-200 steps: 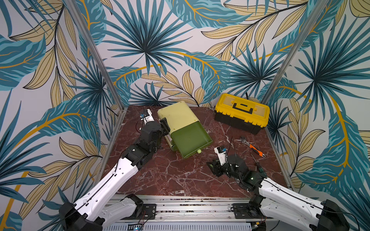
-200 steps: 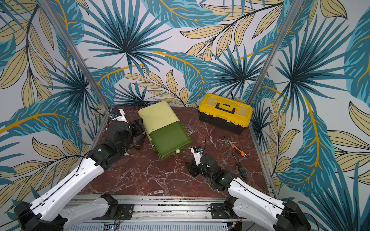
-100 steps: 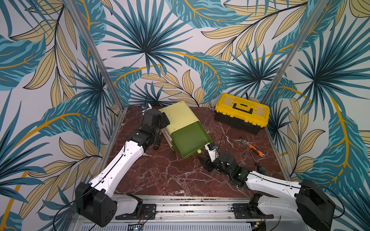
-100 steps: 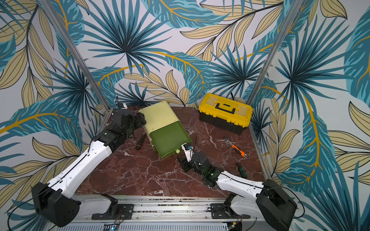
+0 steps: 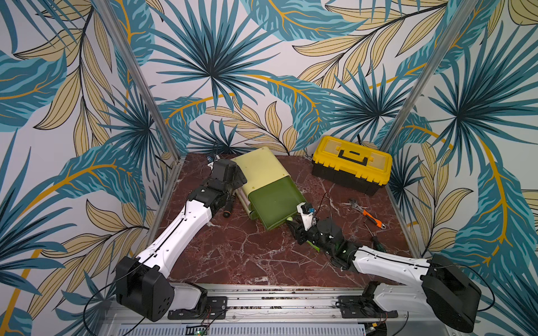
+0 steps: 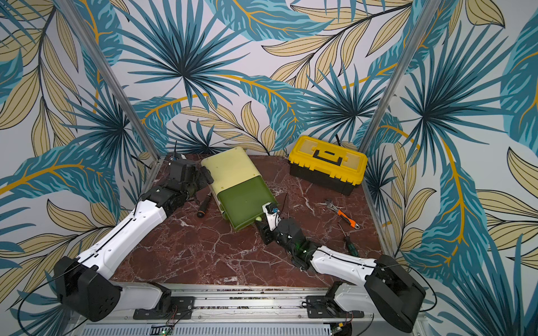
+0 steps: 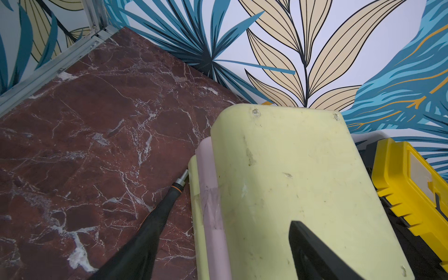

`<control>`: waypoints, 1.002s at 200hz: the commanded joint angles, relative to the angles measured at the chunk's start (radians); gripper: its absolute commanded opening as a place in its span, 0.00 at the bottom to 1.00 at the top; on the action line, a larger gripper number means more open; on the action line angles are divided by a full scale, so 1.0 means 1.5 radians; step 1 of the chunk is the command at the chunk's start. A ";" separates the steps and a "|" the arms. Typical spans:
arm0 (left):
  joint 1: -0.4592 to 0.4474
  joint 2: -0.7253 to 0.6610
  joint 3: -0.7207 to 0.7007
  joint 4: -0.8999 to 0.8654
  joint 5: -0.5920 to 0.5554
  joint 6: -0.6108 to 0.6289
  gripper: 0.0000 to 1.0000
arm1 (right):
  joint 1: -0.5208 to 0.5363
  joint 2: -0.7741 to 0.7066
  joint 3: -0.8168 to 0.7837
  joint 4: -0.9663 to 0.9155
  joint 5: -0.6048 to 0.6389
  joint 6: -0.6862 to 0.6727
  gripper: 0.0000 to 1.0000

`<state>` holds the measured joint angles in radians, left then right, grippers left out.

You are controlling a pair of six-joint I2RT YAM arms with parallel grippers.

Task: Take the cookies out of the drawer
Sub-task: Close the drawer of the storage box.

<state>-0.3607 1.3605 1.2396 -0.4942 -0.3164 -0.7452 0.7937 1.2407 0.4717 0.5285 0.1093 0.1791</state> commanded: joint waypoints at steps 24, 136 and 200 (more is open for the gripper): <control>0.004 0.010 0.030 -0.008 0.008 -0.004 0.90 | 0.003 0.020 0.018 0.044 0.009 0.003 0.41; 0.004 0.025 0.019 -0.007 0.014 0.000 0.88 | 0.003 0.007 0.066 0.015 0.001 -0.015 0.28; 0.005 0.027 0.006 -0.006 0.018 0.000 0.86 | 0.002 0.062 0.102 0.038 0.012 -0.017 0.28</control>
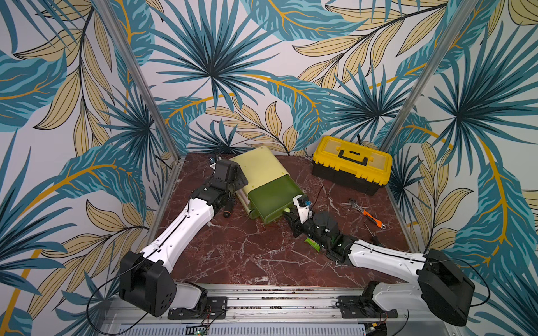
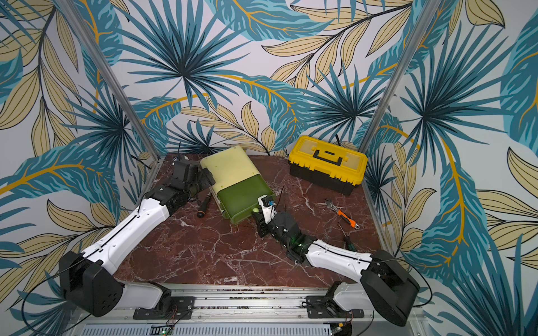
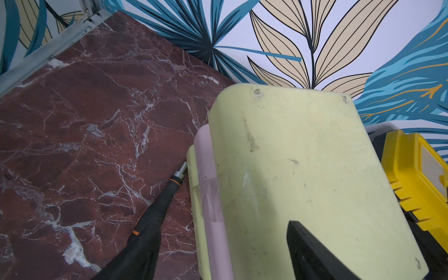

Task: Take the cookies out of the drawer
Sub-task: Close the drawer of the storage box.

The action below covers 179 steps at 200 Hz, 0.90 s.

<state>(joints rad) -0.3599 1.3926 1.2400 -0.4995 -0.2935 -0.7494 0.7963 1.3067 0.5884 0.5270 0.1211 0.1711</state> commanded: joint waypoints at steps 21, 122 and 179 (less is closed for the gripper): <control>0.004 0.007 0.004 -0.001 0.005 0.003 0.86 | 0.001 0.040 0.040 0.050 0.005 -0.013 0.28; 0.004 0.012 0.001 -0.002 0.009 0.002 0.85 | 0.001 0.164 0.133 0.092 0.027 -0.017 0.28; 0.004 0.016 -0.006 -0.001 0.010 -0.001 0.84 | 0.001 0.220 0.183 0.111 0.042 -0.021 0.28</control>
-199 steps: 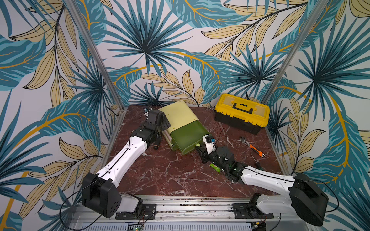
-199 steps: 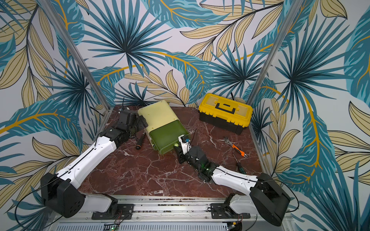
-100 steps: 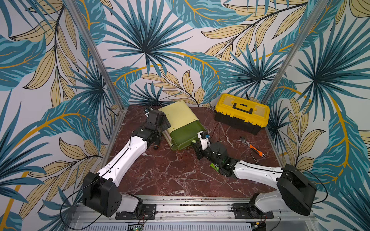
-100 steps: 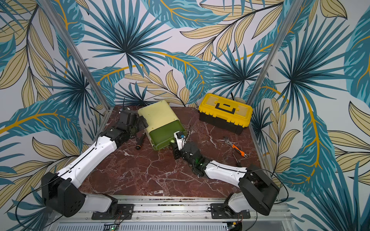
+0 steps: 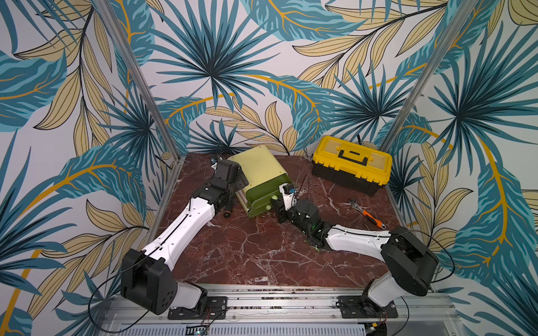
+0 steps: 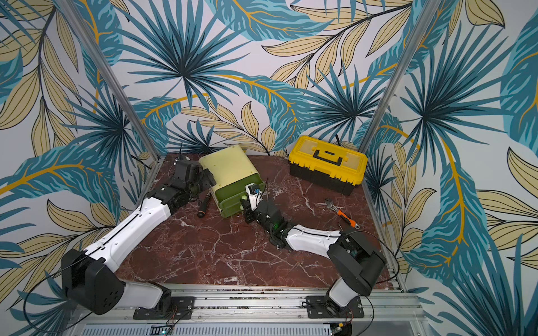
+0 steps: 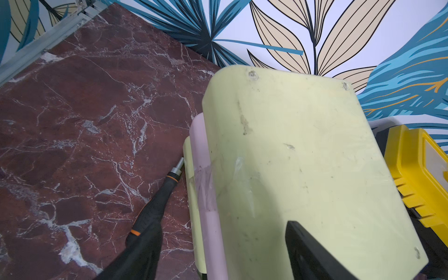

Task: Take the cookies out of the drawer
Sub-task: Close the drawer of the storage box.

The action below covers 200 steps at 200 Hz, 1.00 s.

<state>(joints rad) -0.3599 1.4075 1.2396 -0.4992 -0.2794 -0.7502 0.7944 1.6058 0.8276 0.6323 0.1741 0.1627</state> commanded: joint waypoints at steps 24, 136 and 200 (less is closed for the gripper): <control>0.004 0.010 -0.008 -0.002 0.000 0.000 0.84 | 0.002 0.038 0.040 0.050 0.014 -0.016 0.28; 0.003 0.013 -0.019 0.002 0.003 -0.004 0.82 | 0.002 0.106 0.110 0.067 0.024 -0.024 0.28; 0.004 0.013 -0.022 0.002 0.005 -0.006 0.82 | 0.002 0.115 0.121 0.068 0.024 -0.027 0.31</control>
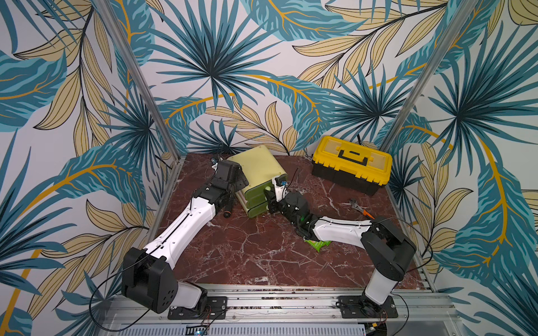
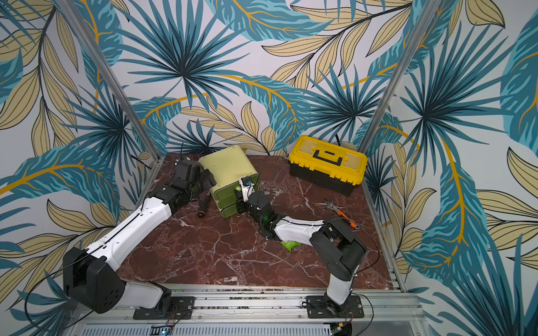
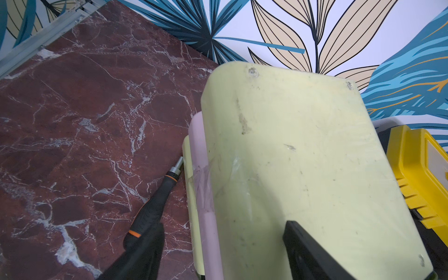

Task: Take the cookies out of the drawer
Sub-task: Close the drawer of the storage box.

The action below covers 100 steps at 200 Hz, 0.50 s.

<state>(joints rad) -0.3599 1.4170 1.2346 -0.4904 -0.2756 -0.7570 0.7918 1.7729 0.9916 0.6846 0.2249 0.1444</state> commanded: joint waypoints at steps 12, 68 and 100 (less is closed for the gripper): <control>0.004 0.007 -0.019 -0.002 0.002 -0.002 0.83 | 0.004 -0.006 0.000 0.039 -0.014 -0.014 0.37; 0.005 0.007 -0.020 0.002 0.003 -0.003 0.82 | 0.004 -0.089 -0.129 0.063 -0.032 -0.003 0.56; 0.005 0.008 -0.020 0.004 0.006 -0.006 0.82 | 0.004 -0.069 -0.177 0.106 -0.018 0.048 0.56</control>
<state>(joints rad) -0.3599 1.4178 1.2327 -0.4843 -0.2714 -0.7601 0.7937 1.6485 0.7753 0.7731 0.1864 0.1505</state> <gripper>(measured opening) 0.823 0.556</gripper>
